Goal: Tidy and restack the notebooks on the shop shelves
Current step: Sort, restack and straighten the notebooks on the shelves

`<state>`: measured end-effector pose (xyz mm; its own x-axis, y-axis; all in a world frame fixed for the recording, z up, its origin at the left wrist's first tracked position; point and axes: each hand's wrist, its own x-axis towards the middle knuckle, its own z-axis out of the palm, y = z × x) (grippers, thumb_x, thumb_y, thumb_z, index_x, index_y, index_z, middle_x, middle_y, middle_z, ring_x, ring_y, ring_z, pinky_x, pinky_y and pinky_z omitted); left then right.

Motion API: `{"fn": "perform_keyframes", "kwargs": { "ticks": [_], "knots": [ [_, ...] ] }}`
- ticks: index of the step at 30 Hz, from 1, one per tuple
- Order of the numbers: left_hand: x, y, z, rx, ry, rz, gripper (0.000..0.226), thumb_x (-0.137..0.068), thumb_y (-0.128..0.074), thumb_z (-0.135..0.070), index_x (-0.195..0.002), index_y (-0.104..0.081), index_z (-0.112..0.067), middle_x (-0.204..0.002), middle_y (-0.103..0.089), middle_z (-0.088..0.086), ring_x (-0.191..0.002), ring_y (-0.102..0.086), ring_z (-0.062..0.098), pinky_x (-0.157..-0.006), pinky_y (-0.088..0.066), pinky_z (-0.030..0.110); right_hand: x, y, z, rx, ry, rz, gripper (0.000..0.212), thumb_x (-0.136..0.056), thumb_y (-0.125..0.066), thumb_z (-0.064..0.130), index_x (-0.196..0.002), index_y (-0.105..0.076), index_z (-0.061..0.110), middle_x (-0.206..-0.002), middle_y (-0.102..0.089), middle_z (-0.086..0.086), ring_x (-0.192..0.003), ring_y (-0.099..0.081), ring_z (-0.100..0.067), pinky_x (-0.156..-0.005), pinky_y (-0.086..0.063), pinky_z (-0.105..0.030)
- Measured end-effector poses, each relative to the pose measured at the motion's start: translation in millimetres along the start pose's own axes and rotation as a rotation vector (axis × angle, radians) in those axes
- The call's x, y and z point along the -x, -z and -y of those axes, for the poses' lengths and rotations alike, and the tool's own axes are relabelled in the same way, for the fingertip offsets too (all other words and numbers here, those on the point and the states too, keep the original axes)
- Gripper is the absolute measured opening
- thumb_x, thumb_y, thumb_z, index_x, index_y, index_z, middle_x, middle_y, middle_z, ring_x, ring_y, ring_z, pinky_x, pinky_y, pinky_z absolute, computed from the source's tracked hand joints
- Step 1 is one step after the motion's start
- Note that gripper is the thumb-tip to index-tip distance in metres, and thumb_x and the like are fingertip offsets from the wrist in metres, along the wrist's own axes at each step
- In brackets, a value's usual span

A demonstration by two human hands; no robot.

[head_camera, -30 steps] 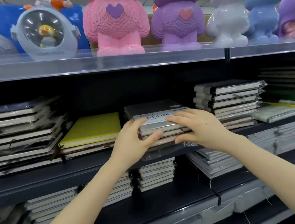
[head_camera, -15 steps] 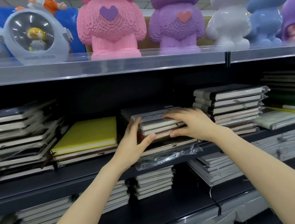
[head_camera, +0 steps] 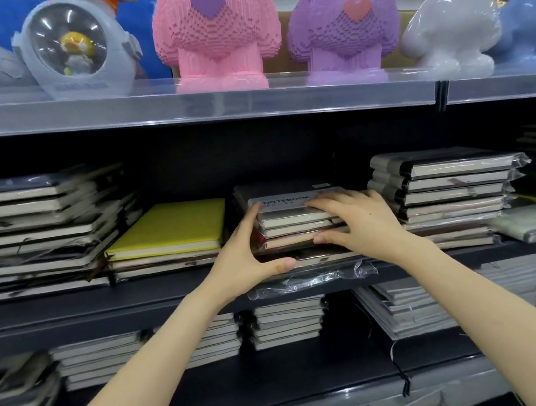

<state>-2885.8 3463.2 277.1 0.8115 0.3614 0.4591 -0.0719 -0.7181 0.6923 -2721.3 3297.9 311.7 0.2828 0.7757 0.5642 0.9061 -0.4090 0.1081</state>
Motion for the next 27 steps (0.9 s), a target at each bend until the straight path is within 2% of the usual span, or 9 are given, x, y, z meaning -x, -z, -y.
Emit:
{"fn": "perform_keyframes", "kwargs": {
  "ticks": [2,5,8,10,12,14,18,23,27],
  "knots": [
    [8.8,3.0,-4.8,0.017,-0.012,-0.016,0.108,-0.064,-0.076,-0.053,-0.148,-0.009,-0.040,-0.153,-0.021,-0.018,-0.139,-0.023,0.002,-0.111,-0.026,0.024,0.6,1.3,2.3,-0.026,-0.018,0.011,0.066,-0.080,-0.052,0.067,-0.139,-0.042,0.040,-0.142,-0.048,0.010,-0.134,-0.039,-0.019,-0.104,-0.027,-0.045],
    [30.1,22.8,-7.7,-0.088,-0.032,-0.139,0.089,-0.075,-0.070,-0.049,-0.148,-0.019,-0.035,-0.142,-0.023,-0.028,-0.131,-0.024,-0.006,-0.105,-0.024,0.018,1.2,4.7,20.8,-0.104,0.017,-0.157,0.069,-0.076,-0.046,0.070,-0.135,-0.050,0.033,-0.138,-0.053,0.003,-0.132,-0.043,-0.025,-0.109,-0.026,-0.053],
    [46.5,61.2,8.4,-0.418,-0.047,-0.314,0.064,-0.084,-0.056,-0.057,-0.138,-0.045,-0.024,-0.139,-0.046,-0.007,-0.128,-0.043,0.012,-0.098,-0.034,0.024,-10.6,6.9,62.7,-0.118,0.121,-0.303,0.060,-0.083,-0.044,0.060,-0.125,-0.062,0.020,-0.126,-0.063,-0.004,-0.122,-0.054,-0.029,-0.105,-0.033,-0.054],
    [50.8,88.8,27.3,-0.645,0.023,-0.370,0.065,-0.081,-0.047,-0.057,-0.125,-0.059,-0.011,-0.125,-0.059,0.009,-0.114,-0.056,0.029,-0.089,-0.044,0.034,-24.7,7.3,96.5,-0.087,0.207,-0.326,0.055,-0.085,-0.043,0.054,-0.117,-0.066,0.016,-0.118,-0.067,-0.006,-0.114,-0.060,-0.029,-0.102,-0.038,-0.052],
    [53.4,110.3,47.9,-0.791,0.078,-0.357,0.065,-0.081,-0.048,-0.057,-0.116,-0.064,-0.005,-0.113,-0.064,0.018,-0.101,-0.061,0.039,-0.082,-0.049,0.040,-41.1,3.6,127.1,-0.090,0.270,-0.218,0.052,-0.090,-0.045,0.051,-0.122,-0.064,0.014,-0.123,-0.064,-0.008,-0.117,-0.058,-0.029,-0.104,-0.039,-0.046],
    [59.0,126.7,63.3,-0.837,0.132,-0.286,0.056,-0.086,-0.058,-0.048,-0.122,-0.061,-0.005,-0.120,-0.060,0.018,-0.107,-0.058,0.039,-0.087,-0.047,0.040,-58.0,-6.6,153.2,-0.105,0.247,0.033,0.054,-0.094,-0.046,0.050,-0.137,-0.049,0.019,-0.138,-0.052,-0.006,-0.127,-0.046,-0.028,-0.106,-0.036,-0.039],
    [69.3,142.0,82.8,-0.805,0.018,-0.189,0.051,-0.084,-0.069,-0.027,-0.128,-0.056,-0.004,-0.130,-0.056,0.015,-0.116,-0.054,0.035,-0.098,-0.041,0.036,-86.7,-36.5,177.4,-0.119,0.127,0.339,0.065,-0.091,-0.054,0.051,-0.147,-0.032,0.027,-0.151,-0.034,-0.009,-0.133,-0.037,-0.033,-0.105,-0.038,-0.042],
    [69.0,158.8,100.1,-0.921,-0.237,-0.252,0.046,-0.065,-0.083,-0.005,-0.108,-0.066,0.001,-0.108,-0.066,0.019,-0.095,-0.065,0.038,-0.083,-0.055,0.046,-100.6,-52.1,176.7,-0.200,0.049,0.379,0.059,-0.093,-0.058,0.032,-0.147,-0.034,0.028,-0.150,-0.038,-0.006,-0.134,-0.038,-0.027,-0.107,-0.031,-0.029],
    [47.9,158.8,99.8,-1.066,-0.384,-0.153,0.053,-0.050,-0.091,-0.016,-0.096,-0.069,0.001,-0.095,-0.068,0.017,-0.086,-0.066,0.035,-0.078,-0.055,0.042,-104.4,-52.0,176.6,-0.268,0.018,0.380,0.057,-0.092,-0.061,0.023,-0.145,-0.039,0.024,-0.150,-0.039,-0.006,-0.137,-0.036,-0.023,-0.106,-0.023,-0.019]
  ]
}}
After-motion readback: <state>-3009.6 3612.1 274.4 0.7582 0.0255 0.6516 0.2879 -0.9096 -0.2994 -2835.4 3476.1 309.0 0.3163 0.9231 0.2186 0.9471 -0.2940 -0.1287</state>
